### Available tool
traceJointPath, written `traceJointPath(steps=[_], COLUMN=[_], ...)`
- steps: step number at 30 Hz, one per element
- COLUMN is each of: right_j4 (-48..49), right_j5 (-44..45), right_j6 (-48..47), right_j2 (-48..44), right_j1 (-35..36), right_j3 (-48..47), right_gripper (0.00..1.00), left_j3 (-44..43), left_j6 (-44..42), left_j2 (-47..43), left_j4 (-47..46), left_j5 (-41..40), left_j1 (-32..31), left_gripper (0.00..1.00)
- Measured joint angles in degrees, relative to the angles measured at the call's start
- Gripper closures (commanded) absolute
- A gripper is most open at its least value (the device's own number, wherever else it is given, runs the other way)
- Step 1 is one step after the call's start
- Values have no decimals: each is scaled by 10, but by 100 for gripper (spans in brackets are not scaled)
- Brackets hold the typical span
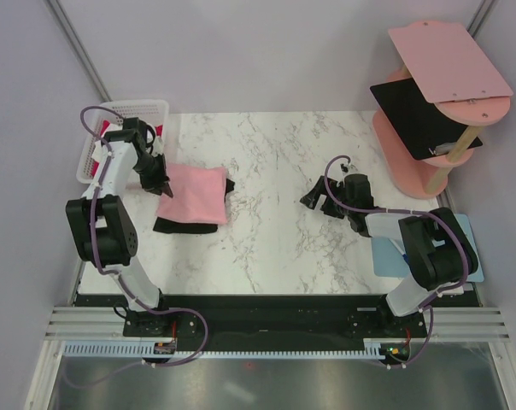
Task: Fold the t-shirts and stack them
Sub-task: Put the neatly folded tshirt into the corner of the board with the left arm
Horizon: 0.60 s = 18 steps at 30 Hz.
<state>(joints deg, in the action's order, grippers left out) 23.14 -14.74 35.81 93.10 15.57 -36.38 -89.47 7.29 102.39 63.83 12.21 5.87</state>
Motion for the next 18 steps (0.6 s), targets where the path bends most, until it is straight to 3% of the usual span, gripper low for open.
traceJointPath(steps=[6, 7, 8, 13, 18], right_j4=[5, 7, 7, 16, 31], right_j5=[-1, -2, -3, -5, -9], right_j6=[0, 0, 0, 1, 5], right_j2=[3, 4, 4, 9, 16], right_j1=[0, 0, 0, 0, 0], right_j3=[0, 0, 0, 0, 0], right_gripper=[2, 2, 2, 2, 2], left_j3=[0, 0, 0, -3, -5], left_j6=[1, 1, 2, 12, 12], left_j2=[27, 30, 30, 19, -40], left_j4=[5, 6, 7, 11, -5], left_j5=[-81, -98, -113, -146, -105], left_j1=[1, 1, 1, 1, 1], left_gripper=[79, 44, 1, 0, 0])
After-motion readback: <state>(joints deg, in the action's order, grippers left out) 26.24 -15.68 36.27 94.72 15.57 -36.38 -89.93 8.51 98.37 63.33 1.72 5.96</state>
